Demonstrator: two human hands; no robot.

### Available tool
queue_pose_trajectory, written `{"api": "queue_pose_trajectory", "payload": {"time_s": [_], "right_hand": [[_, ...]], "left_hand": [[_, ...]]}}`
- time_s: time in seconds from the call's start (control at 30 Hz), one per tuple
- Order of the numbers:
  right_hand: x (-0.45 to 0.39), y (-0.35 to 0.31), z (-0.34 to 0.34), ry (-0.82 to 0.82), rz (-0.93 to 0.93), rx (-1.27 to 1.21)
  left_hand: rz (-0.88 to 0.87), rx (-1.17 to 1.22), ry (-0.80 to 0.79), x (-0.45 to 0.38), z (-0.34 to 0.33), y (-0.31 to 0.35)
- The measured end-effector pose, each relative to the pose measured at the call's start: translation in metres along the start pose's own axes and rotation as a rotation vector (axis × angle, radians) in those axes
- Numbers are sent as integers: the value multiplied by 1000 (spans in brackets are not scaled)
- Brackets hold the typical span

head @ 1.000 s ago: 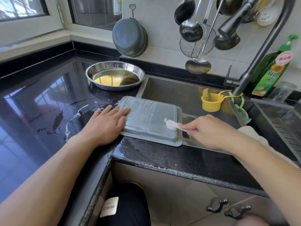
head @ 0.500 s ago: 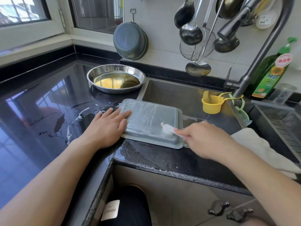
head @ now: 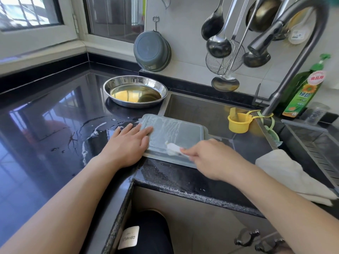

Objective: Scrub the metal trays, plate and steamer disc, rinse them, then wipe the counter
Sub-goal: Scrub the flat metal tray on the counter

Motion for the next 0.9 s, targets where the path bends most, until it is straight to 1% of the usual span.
{"api": "queue_pose_trajectory", "payload": {"time_s": [0.1,0.17,0.27,0.43,0.5,0.7,0.77,0.83,0.9], "right_hand": [[-15,12,13,47,-154,78],[-10,7,9,28,-133,68],[2,-6,-4,-18,-54,-34],[-21,13,10,96,-266,22],[-19,12,6,87,-281,11],[-3,-5,-6,-13,-180,-139],[-10,4,-4,32,-215,-104],[-18,19,1,93,-304,-65],[-21,22,5,99,-338,-30]], "left_hand": [[-3,11,5,1,-2,-2],[-4,22,0,1,-3,-2],[0,34,13,0,-2,-3],[1,52,44,0,-3,-2],[-2,50,39,1,-4,-2],[10,58,29,-2,-6,-3],[12,52,31,-2,-7,-3],[16,51,20,-2,-8,-3],[21,46,12,-3,-8,-3]]}}
Point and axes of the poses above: each hand's wrist, its own x-axis away from the middle knuckle, its own z-axis out of the back of the hand, y = z × x, the point moved 3 cm from there along -x, towards the middle knuckle, and after that the axes turned 12 degrees about -z, right-handed, at the moved point
